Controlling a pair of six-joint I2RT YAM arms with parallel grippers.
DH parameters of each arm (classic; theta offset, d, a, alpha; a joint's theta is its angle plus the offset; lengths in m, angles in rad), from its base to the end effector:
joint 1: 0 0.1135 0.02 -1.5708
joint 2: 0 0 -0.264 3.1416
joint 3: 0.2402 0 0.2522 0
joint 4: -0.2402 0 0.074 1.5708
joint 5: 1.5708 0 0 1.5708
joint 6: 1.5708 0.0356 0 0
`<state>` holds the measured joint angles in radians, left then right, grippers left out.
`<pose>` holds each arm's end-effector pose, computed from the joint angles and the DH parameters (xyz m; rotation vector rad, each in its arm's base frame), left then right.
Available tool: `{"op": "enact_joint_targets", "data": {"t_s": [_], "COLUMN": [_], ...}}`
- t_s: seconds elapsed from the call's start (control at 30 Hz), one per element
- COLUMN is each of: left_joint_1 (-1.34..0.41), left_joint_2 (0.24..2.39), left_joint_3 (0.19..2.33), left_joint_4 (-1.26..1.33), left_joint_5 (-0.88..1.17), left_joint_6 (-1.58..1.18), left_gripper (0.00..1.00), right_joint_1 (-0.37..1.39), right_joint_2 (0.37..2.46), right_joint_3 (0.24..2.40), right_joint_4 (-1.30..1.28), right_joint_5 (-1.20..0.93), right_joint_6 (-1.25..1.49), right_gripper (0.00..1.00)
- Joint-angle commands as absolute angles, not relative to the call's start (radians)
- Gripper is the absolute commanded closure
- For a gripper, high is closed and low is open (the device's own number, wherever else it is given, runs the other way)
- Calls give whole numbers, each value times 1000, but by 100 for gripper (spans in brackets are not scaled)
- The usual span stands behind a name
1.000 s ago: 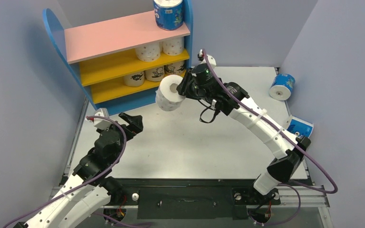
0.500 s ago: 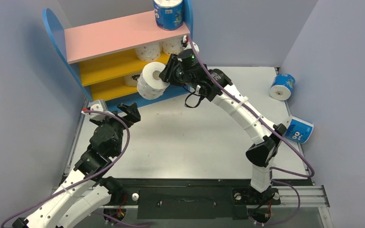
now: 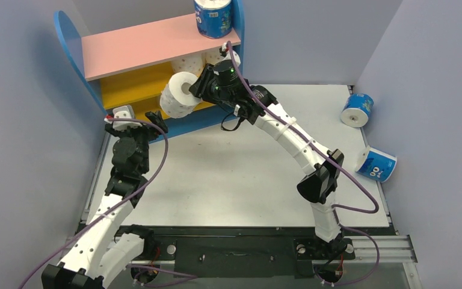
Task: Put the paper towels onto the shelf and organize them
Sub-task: Pick up the paper towel from the center of the board.
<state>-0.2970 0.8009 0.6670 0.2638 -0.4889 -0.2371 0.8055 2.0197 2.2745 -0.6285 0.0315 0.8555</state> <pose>0.1881 -0.0401 0.3435 -0.3560 1.4126 -0.0841 0.3184 0.3299 0.4311 0.0751 2.0986 1.0350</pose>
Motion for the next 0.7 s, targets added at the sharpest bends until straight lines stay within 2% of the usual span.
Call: {"op": "enact_joint_targets", "data": {"t_s": [0.0,0.3,0.67], "left_joint_1": [-255,-196,-192], "left_joint_2": [864,890,1017], "left_joint_3": [726,623,661], "left_joint_4": [404,630,731], "left_joint_5": [-258,-176,-134], "left_joint_6": [-192,-138,-93], "left_gripper": [4,4,4], "right_joint_1": [804,813,812], "right_joint_2": [2035,2107,2149], "right_joint_3": [2350,2389,2418], "right_joint_4": [-436,-365,-332], "right_joint_5": [18,22,33], "right_joint_6": [922,962,1004], "right_gripper": [100,100,99]}}
